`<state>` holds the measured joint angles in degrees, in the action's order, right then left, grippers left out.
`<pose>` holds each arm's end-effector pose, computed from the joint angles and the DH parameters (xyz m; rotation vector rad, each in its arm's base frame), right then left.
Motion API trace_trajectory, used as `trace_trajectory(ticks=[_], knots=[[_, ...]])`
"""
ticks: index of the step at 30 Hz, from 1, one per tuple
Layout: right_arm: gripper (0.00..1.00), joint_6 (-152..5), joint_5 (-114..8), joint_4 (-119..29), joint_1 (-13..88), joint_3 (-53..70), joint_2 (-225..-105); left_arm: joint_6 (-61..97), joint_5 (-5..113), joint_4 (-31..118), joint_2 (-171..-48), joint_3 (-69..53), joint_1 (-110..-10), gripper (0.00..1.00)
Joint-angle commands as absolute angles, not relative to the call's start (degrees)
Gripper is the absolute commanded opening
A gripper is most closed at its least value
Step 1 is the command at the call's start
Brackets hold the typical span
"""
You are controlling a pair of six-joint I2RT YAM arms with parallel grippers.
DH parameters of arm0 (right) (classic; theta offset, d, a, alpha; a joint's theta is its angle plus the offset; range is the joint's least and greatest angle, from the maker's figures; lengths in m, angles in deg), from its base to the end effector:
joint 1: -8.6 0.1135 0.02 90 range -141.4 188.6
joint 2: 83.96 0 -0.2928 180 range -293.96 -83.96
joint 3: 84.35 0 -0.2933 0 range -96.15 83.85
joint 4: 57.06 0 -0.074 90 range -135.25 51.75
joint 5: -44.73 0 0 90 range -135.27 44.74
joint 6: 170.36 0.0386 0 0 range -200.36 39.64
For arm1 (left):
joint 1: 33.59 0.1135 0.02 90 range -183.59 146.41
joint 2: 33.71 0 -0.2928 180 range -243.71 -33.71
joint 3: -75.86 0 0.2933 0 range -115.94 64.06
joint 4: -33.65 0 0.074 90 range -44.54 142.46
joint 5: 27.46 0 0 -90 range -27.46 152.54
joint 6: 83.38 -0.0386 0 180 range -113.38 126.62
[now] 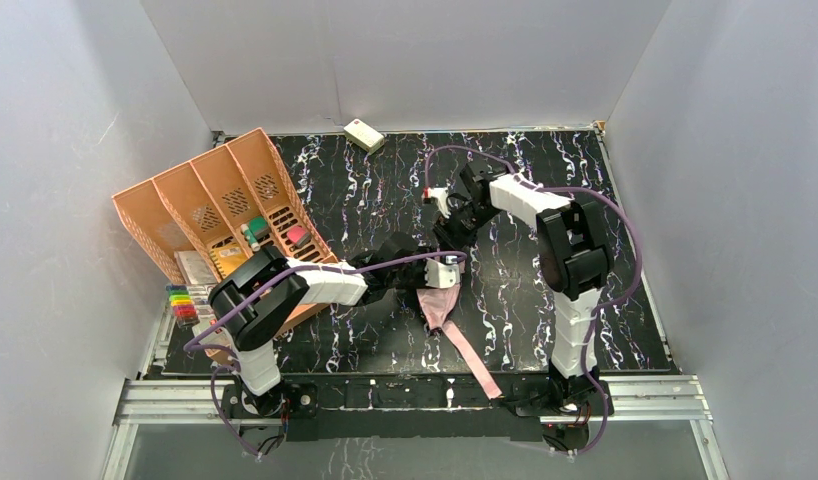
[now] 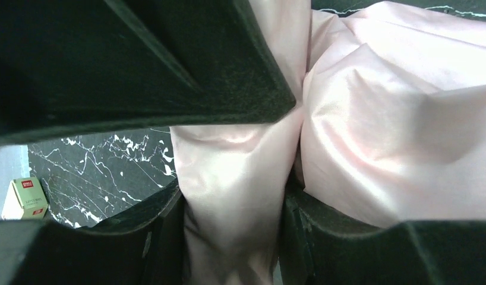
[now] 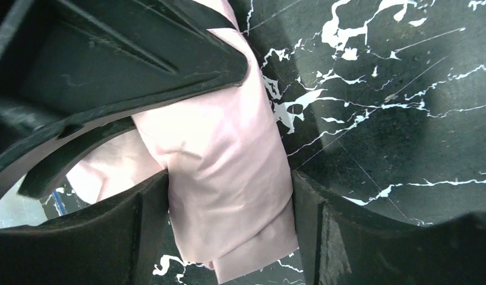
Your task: Put away the umbrella
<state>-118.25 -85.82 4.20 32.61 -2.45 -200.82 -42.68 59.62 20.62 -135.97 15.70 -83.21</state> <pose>0.3989 0.2052 0.1786 -1.4776 2.2930 0.9711 0.2565 -0.3046 0.1483 1.5992 1.3268 -0.0564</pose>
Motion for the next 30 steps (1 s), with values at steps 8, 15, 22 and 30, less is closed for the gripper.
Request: trace_trajectory(ticks=[8,15,22,30], knots=[[0.47,-113.2,-76.47,1.84,34.48,1.46,-201.25,-39.95,61.04,27.94,-134.16,17.75,-82.76,0.1],[0.24,-109.29,-70.98,-6.43,36.15,7.7,-198.11,-35.66,58.01,31.62,-130.44,15.54,-82.72,0.44],[0.12,-105.04,-65.25,-17.45,37.93,17.19,-192.05,-29.69,57.04,32.96,-122.12,17.97,-82.78,0.65],[0.11,-103.98,-59.94,-27.26,40.58,26.79,-184.41,-23.74,61.14,35.23,-111.47,22.1,-82.44,0.72]])
